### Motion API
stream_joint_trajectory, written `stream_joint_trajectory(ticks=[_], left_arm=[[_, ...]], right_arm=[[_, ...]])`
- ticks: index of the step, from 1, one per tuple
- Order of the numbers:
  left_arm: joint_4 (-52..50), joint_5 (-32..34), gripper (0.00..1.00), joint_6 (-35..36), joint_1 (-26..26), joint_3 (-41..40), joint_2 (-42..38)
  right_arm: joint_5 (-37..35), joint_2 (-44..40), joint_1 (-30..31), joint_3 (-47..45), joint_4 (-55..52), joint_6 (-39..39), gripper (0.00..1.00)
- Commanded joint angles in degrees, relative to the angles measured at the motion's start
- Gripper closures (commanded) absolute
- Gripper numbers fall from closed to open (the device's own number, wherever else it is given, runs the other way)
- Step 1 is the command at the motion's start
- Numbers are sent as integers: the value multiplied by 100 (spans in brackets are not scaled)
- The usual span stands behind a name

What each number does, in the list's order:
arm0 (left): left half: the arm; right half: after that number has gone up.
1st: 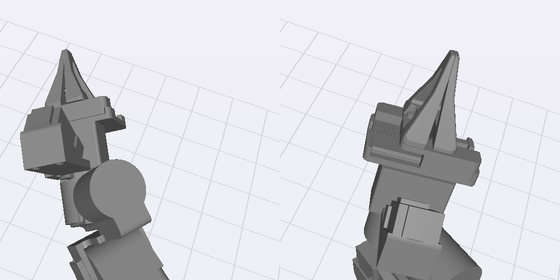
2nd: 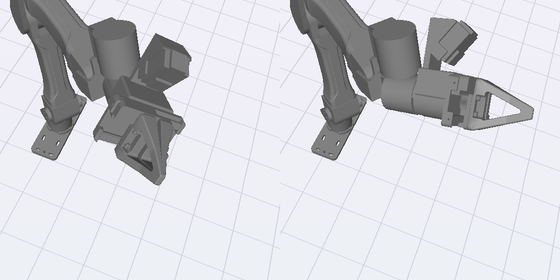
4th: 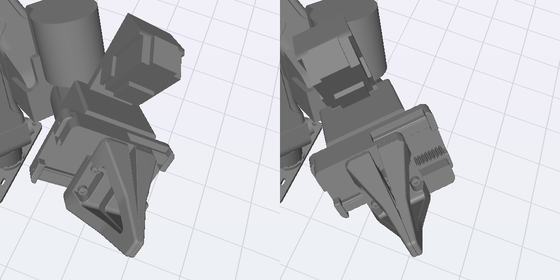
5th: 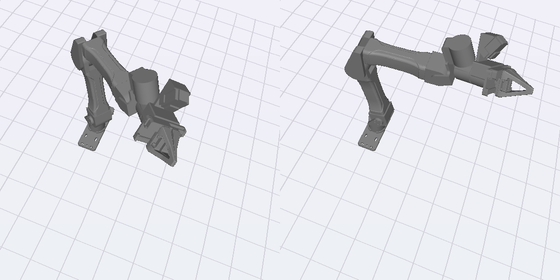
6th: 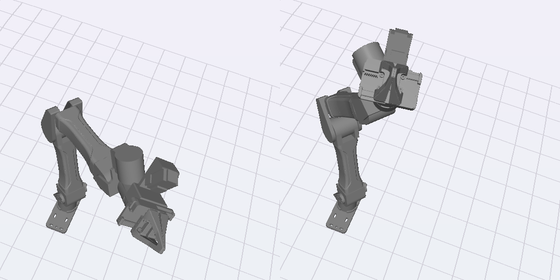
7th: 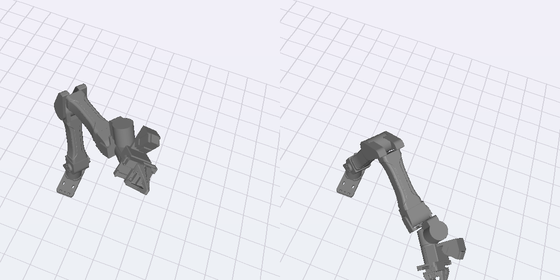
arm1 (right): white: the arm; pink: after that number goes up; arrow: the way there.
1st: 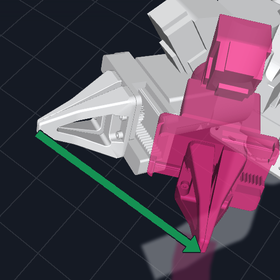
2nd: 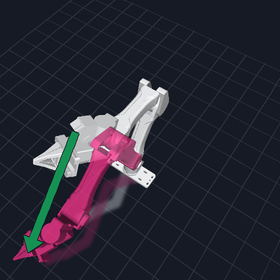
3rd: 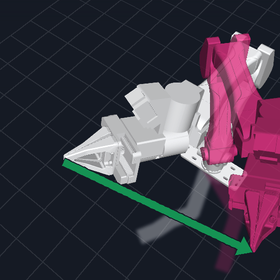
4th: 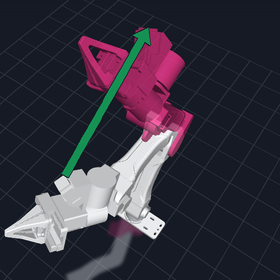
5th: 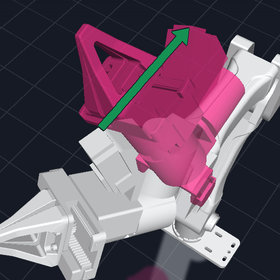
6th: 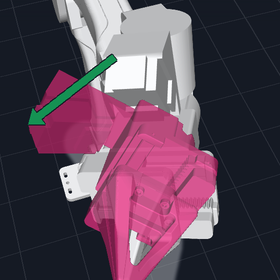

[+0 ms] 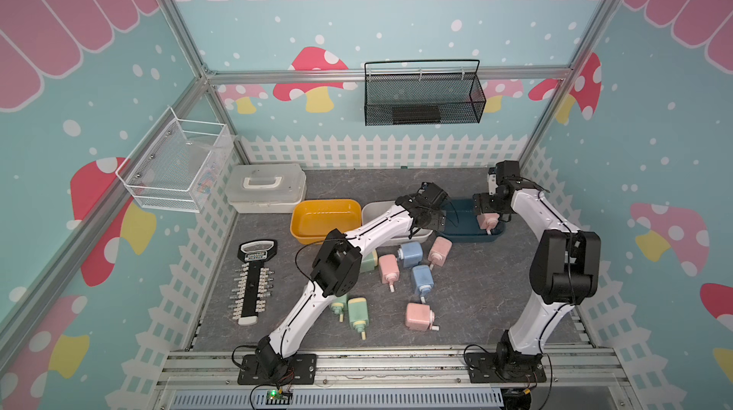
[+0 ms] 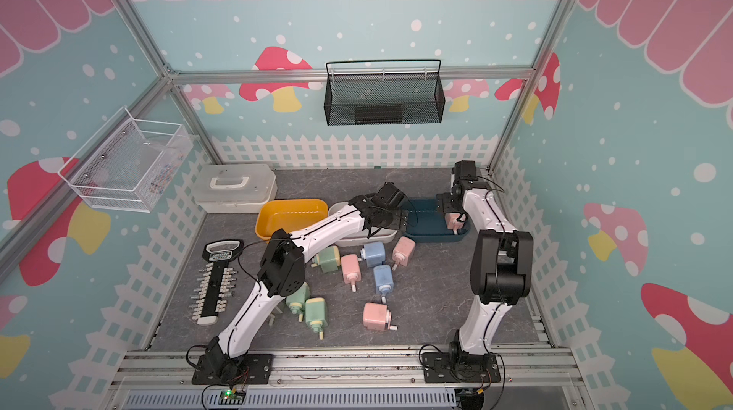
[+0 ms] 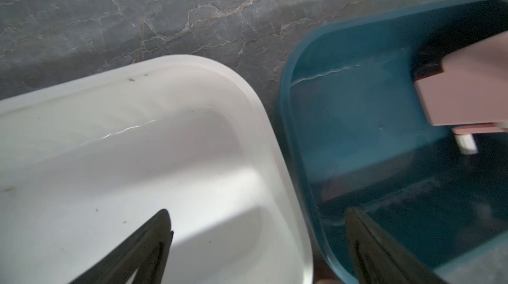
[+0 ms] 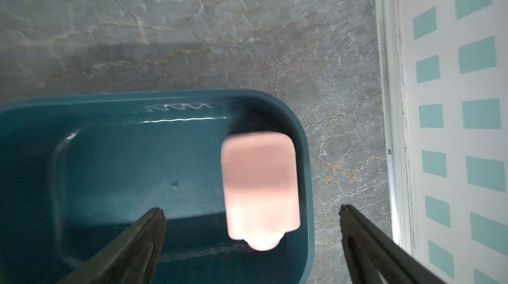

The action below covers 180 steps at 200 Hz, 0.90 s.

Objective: Place the pencil sharpeners by color into the storage box
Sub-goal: Place the pencil sharpener in the storage box.

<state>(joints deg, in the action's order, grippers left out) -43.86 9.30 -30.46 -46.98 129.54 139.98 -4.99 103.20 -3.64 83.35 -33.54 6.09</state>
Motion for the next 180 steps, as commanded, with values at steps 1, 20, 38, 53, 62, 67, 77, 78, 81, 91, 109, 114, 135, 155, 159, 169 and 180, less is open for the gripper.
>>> stream_joint_trajectory(ticks=[1,20,38,53,62,67,77,78,81,91,109,114,135,155,159,169,180], left_arm=[[-20,-218,1,204,-48,-173,-563],[4,-353,1,333,-99,-432,-855],[52,-456,1,404,-127,-798,-1191],[176,-486,1,401,-127,-1253,-1536],[322,-490,1,392,-131,-1593,-1780],[444,-503,1,391,-126,-1813,-1934],[652,-538,1,391,-127,-2223,-2209],[673,-541,1,396,-127,-2262,-2237],[711,-550,1,400,-125,-2362,-2320],[850,-595,1,425,-118,-2678,-2560],[1106,-647,1,522,-119,-3236,-2948],[1173,-635,1,536,-113,-3392,-3057],[1462,-671,1,626,-92,-4040,-3491],[1709,-761,1,748,-40,-4602,-3848],[1746,-804,1,763,-13,-4698,-3920],[1834,-937,1,826,44,-4907,-4055],[1923,-1031,1,856,120,-5104,-4197]], right_arm=[[449,-449,64,-350,321,418,1],[931,-828,107,-671,441,471,1],[1190,-1293,169,-1124,784,617,2],[1209,-1719,267,-1476,906,809,4],[1196,-1941,347,-1670,960,964,4],[1170,-2069,382,-1794,996,1070,4],[1109,-2280,493,-2014,1032,1270,3],[1103,-2288,499,-2033,1033,1293,3],[1075,-2362,544,-2104,1065,1344,2],[1035,-2506,671,-2344,1194,1406,1],[815,-2576,823,-2469,1067,1836,1],[879,-2571,871,-2496,1066,1888,1],[707,-2647,1246,-2724,1144,2095,1],[468,-2834,1571,-3026,1280,2337,1],[457,-2896,1623,-3113,1342,2418,1],[473,-3047,1724,-3318,1510,2584,2],[474,-3189,1814,-3477,1583,2719,1]])
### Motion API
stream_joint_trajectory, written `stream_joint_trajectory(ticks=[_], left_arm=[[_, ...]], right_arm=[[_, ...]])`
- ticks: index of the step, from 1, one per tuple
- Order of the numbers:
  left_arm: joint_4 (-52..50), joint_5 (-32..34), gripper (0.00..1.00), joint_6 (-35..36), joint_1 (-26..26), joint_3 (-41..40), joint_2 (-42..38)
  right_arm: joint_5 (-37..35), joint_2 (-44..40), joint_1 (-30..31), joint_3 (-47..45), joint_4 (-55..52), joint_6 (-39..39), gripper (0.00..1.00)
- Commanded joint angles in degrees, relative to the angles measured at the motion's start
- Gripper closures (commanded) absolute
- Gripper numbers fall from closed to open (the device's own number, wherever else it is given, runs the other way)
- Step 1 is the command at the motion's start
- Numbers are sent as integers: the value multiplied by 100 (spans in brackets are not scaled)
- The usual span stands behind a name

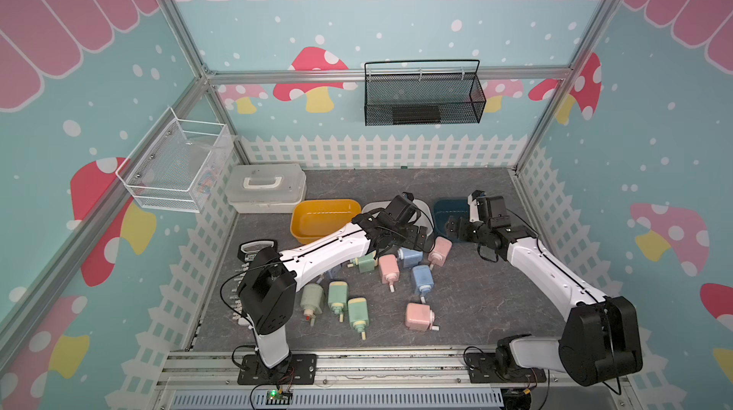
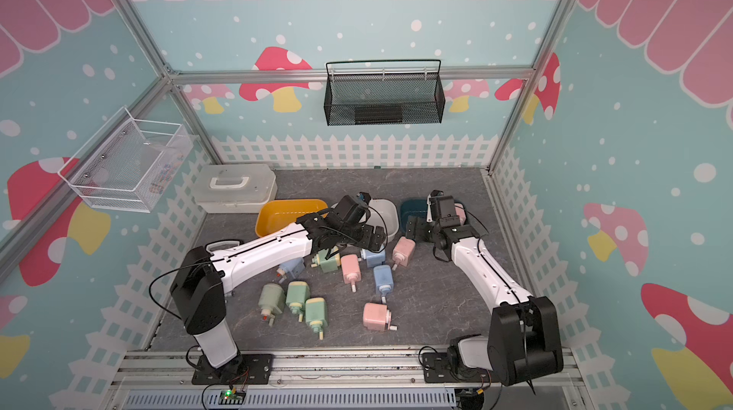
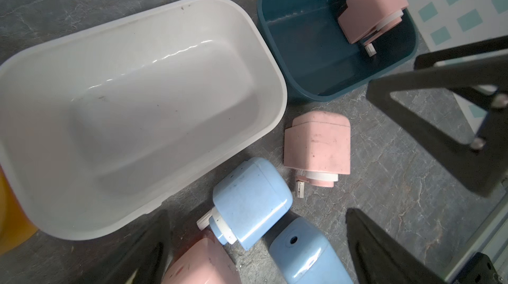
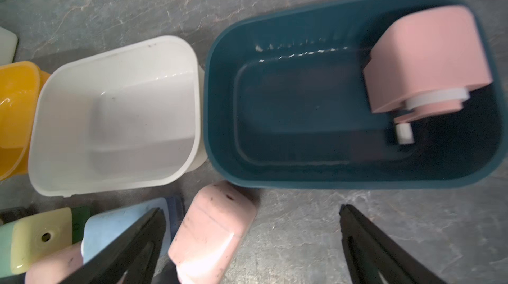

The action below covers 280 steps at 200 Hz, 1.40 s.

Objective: Place the pencil sharpeners by color into the storage box
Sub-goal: Place the pencil sharpener in the storage box, then pick up the pencil sharpener from the center of the board.

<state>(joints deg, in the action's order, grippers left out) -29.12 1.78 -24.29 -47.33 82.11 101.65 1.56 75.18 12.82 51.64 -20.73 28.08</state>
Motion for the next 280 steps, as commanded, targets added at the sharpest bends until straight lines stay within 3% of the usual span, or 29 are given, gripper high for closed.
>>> stream_joint_trajectory(ticks=[1,50,94,128,145,221,280], left_arm=[[459,-286,1,240,163,-379,-373],[952,-478,1,135,499,-1074,-894],[1145,-455,1,-141,642,-1267,-894],[1171,-294,1,-297,646,-1284,-785],[1194,-128,1,-415,646,-1319,-769],[1234,-50,1,-524,642,-1237,-630],[1224,-178,1,-564,644,-1065,-444]], right_arm=[[-182,-397,177,-313,304,526,1],[-130,-536,607,-726,272,885,2],[-388,-189,1101,-938,578,1480,2],[-1141,201,1414,-932,596,2200,2],[-1195,413,1442,-907,700,2334,2],[-1653,689,1456,-839,356,1726,2],[-1427,476,1443,-918,288,458,2]])
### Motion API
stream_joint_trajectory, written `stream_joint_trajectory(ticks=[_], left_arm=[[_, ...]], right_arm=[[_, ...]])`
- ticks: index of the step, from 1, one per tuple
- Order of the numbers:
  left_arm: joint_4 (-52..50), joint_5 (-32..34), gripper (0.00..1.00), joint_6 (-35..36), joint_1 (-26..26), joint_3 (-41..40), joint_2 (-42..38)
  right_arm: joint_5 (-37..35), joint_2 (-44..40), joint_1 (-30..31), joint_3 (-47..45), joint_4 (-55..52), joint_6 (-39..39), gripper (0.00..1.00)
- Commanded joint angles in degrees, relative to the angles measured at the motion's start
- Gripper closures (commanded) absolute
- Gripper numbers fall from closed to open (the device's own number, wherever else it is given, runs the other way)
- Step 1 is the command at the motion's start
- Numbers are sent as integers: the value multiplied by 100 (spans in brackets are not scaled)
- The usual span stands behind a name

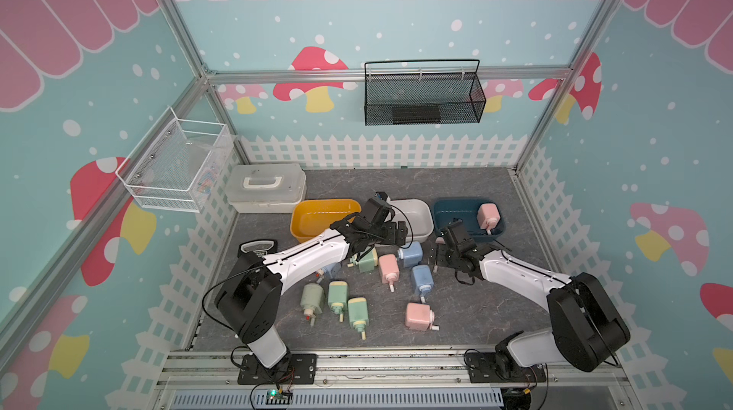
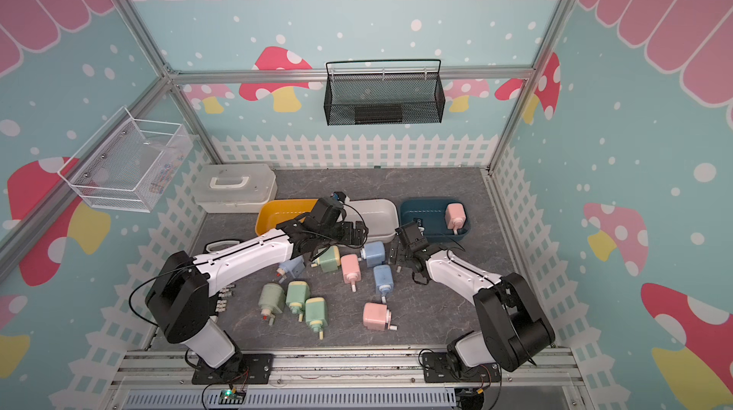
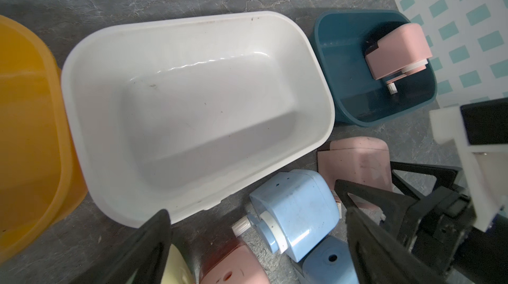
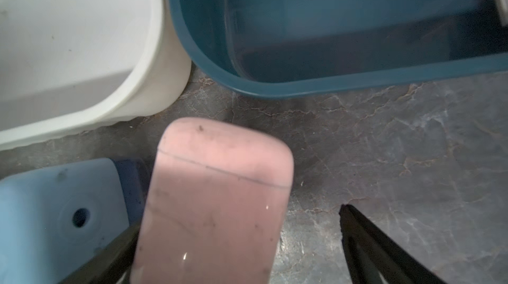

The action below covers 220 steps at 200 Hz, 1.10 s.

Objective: Place the pencil sharpeners by color into the storage box
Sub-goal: Pick up the pencil sharpener from the center of the board.

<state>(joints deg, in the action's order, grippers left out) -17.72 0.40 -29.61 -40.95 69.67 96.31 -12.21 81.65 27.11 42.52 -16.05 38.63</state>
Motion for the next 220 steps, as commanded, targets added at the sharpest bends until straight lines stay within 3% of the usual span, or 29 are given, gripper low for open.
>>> stream_joint_trajectory(ticks=[1,58,86,115,159,191,220], left_arm=[[83,-36,1,-35,7,179,89],[70,-40,1,-50,12,170,76],[74,-32,1,-63,8,152,79],[73,-40,1,-60,5,171,123],[75,-42,1,-37,8,170,134],[67,-16,1,-54,13,135,125],[57,10,1,-80,2,135,133]], right_arm=[[-39,-173,9,-11,-175,-609,1],[-93,-432,-106,-353,-173,-460,4],[-35,-705,-136,-575,-16,-535,23],[162,-730,-163,-587,144,-751,21],[589,-481,-170,-291,269,-1811,16],[217,-361,-179,-119,154,-2135,18],[461,-238,-269,-48,259,-2310,34]])
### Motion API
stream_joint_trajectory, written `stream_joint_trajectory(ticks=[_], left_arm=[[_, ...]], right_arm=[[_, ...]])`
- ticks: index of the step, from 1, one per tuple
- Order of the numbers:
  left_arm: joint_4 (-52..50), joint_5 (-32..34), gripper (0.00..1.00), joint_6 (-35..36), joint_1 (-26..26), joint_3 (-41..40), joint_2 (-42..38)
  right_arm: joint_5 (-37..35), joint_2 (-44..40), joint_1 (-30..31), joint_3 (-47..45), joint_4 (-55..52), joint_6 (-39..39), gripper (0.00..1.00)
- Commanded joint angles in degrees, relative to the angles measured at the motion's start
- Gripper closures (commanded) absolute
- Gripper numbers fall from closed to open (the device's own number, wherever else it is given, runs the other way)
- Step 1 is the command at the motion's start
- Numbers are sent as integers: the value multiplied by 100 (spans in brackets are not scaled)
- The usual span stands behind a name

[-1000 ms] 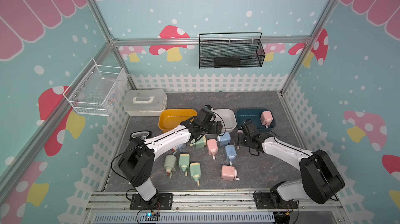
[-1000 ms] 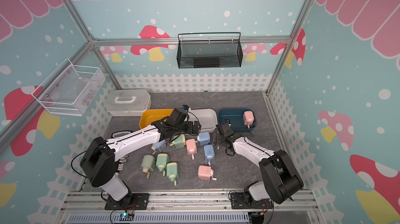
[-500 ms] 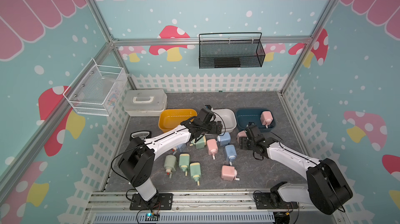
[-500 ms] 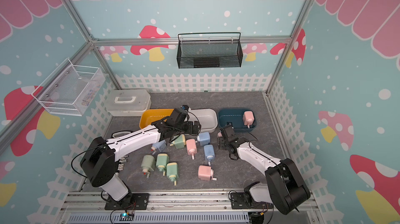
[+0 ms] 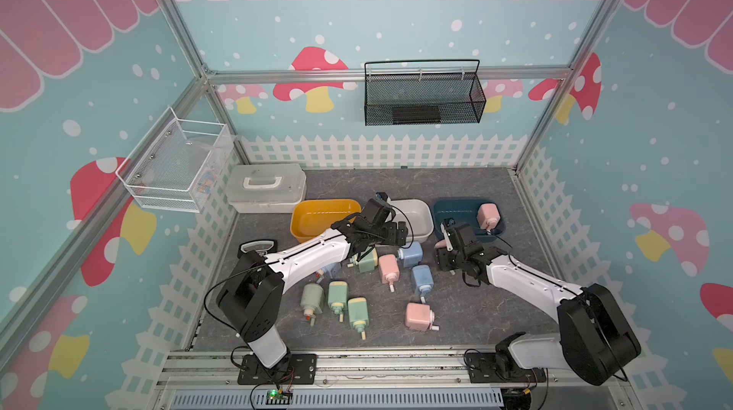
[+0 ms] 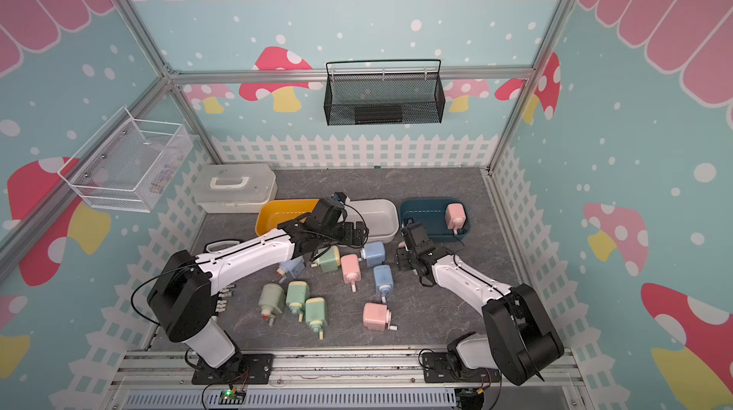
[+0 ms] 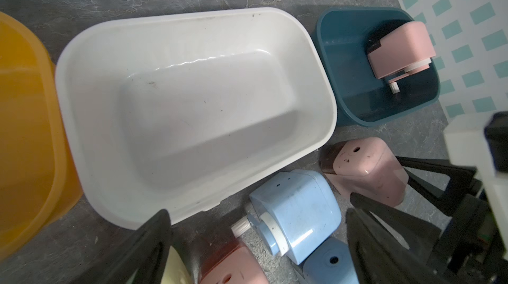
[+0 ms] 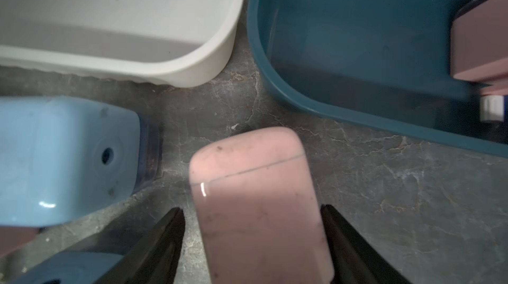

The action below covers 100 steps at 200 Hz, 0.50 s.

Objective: Place the pencil sharpeners by color into the storage box
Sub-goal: Pick up the pencil sharpener from the center of the board.

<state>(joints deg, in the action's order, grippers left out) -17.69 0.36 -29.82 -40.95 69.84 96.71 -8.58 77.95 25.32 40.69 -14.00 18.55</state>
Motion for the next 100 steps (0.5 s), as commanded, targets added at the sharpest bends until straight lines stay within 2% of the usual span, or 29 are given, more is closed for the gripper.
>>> stream_joint_trajectory(ticks=[1,22,55,62,69,88,100], left_arm=[[47,20,1,-58,1,117,94],[46,40,1,-67,16,117,93],[22,58,1,-67,9,117,91],[21,53,1,-76,9,122,93],[14,53,1,-76,11,117,86],[12,59,1,-76,11,115,89],[8,61,1,-71,14,116,84]], right_arm=[[113,145,-98,139,59,-309,34],[387,313,-132,235,50,-477,35],[346,537,-148,383,-60,-519,36],[327,549,-150,400,-74,-510,43],[301,542,-150,388,-77,-493,54],[257,468,-159,370,-88,-492,78],[275,376,-159,353,-90,-550,100]])
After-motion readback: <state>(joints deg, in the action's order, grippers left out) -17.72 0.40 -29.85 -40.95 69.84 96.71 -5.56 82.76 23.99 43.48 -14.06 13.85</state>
